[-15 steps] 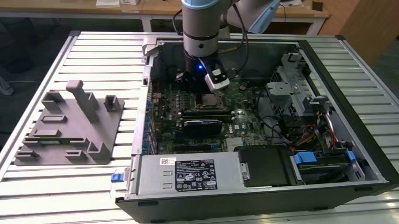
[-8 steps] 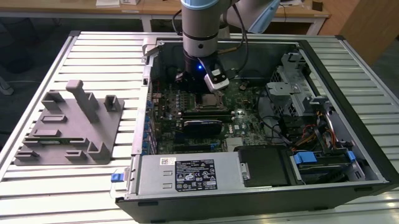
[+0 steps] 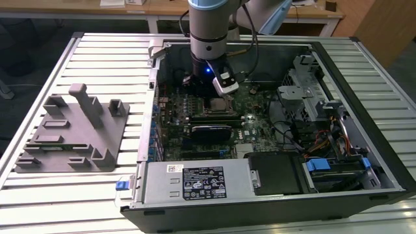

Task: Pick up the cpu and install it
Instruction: 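Close the cpu cover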

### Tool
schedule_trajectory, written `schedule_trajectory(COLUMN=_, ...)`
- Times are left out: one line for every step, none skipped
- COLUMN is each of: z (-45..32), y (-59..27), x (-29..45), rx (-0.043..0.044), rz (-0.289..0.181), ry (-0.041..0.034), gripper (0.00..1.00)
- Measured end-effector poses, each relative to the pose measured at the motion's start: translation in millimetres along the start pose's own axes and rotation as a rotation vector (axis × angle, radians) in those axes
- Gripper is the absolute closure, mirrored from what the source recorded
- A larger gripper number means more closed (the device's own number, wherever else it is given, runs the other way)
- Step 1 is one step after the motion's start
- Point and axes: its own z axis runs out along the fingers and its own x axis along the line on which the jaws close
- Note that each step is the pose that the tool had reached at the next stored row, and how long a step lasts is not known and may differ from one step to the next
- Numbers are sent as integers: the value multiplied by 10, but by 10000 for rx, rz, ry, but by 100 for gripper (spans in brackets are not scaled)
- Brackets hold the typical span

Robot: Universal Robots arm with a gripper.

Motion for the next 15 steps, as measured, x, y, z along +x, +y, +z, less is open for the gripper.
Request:
schedule_trajectory(z=0, y=0, x=0, rx=-1, rz=0, ry=0, gripper=89)
schedule_trajectory(z=-3, y=0, x=0, rx=0, rz=1, ry=0, gripper=89)
schedule_trajectory(z=-7, y=0, x=0, rx=0, rz=0, ry=0, gripper=89)
schedule_trajectory(z=-14, y=0, x=0, rx=1, rz=0, ry=1, gripper=89)
schedule_trajectory(z=-22, y=0, x=0, rx=-1, rz=0, ry=0, gripper=89)
schedule_trajectory(z=-32, y=0, x=-1, rx=0, rz=0, ry=0, gripper=89)
schedule_trajectory(z=-42, y=0, x=-1, rx=0, rz=1, ry=0, gripper=89)
schedule_trajectory(z=-53, y=1, x=-1, rx=0, rz=0, ry=0, gripper=89)
schedule_trajectory(z=-67, y=1, x=-2, rx=0, rz=0, ry=-1, gripper=89)
schedule_trajectory(z=-81, y=1, x=-2, rx=0, rz=0, ry=-2, gripper=89)
schedule_trajectory(z=-95, y=1, x=-3, rx=0, rz=0, ry=-2, gripper=89)
schedule_trajectory(z=-109, y=1, x=-3, rx=-1, rz=0, ry=-3, gripper=89)
schedule_trajectory(z=-128, y=1, x=-3, rx=-1, rz=0, ry=-5, gripper=89)
schedule_trajectory(z=-148, y=1, x=-4, rx=0, rz=0, ry=-6, gripper=89)
schedule_trajectory(z=-169, y=2, x=-5, rx=0, rz=0, ry=-8, gripper=89)
